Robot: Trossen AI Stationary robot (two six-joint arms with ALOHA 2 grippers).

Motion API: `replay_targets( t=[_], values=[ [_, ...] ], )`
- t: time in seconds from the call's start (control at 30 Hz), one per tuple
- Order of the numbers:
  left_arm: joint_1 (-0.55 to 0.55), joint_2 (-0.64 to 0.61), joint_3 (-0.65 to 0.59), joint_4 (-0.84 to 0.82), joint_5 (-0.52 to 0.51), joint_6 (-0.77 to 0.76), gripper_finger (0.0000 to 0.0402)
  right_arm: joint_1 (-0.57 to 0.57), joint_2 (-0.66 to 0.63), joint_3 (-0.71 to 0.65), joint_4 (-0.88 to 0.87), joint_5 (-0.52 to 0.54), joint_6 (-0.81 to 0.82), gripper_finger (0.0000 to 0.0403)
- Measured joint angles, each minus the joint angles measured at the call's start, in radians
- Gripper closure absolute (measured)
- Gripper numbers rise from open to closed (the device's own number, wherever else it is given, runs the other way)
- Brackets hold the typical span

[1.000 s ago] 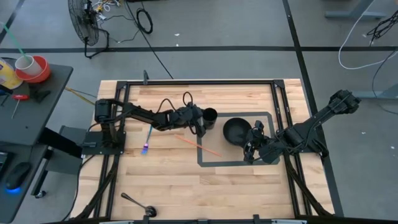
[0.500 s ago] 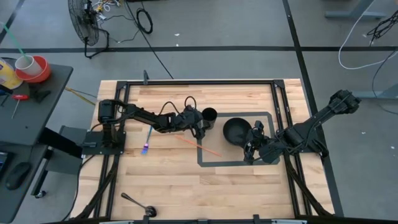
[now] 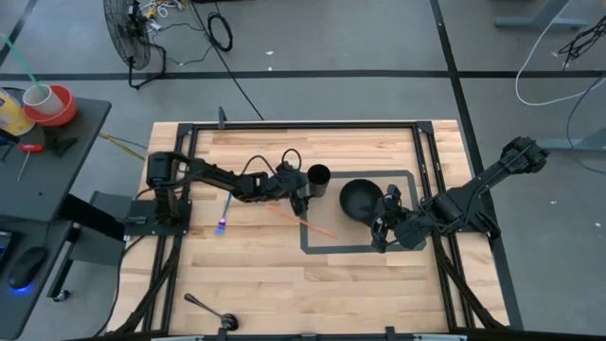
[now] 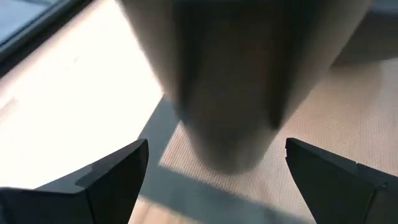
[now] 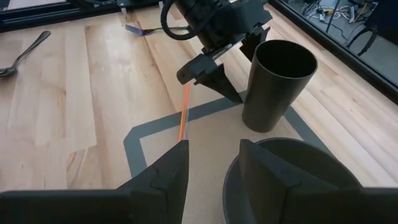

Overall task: Pick & Place Utensil
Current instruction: Put the orange straw into the black cup

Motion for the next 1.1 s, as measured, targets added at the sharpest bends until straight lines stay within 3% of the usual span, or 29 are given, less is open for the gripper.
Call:
replay_targets(
  t=[0.2, 0.5, 0.7, 0.87, 1.1],
  values=[
    [0.000, -0.072, 0.001, -0.120, 0.011, -0.003, 0.0021, 0.000, 0.000, 0.000, 0.000, 0.000, -0.004, 0.0259],
    [-0.072, -0.136, 0.000, -0.447, 0.128, 0.050, 0.0028, 0.000, 0.000, 0.000, 0.006, 0.008, -0.012, 0.0259],
    [-0.139, -0.101, 0.001, -0.399, 0.221, 0.152, 0.0054, -0.009, 0.000, 0.000, 0.037, 0.009, -0.054, 0.0259],
    [-0.120, -0.058, 0.000, -0.365, 0.231, 0.169, 0.0079, -0.027, 0.000, 0.000, 0.057, 0.008, -0.075, 0.0259],
    [-0.092, -0.029, 0.003, -0.338, 0.329, 0.170, 0.0140, -0.032, 0.000, 0.001, 0.075, -0.011, -0.079, 0.0259]
  ],
)
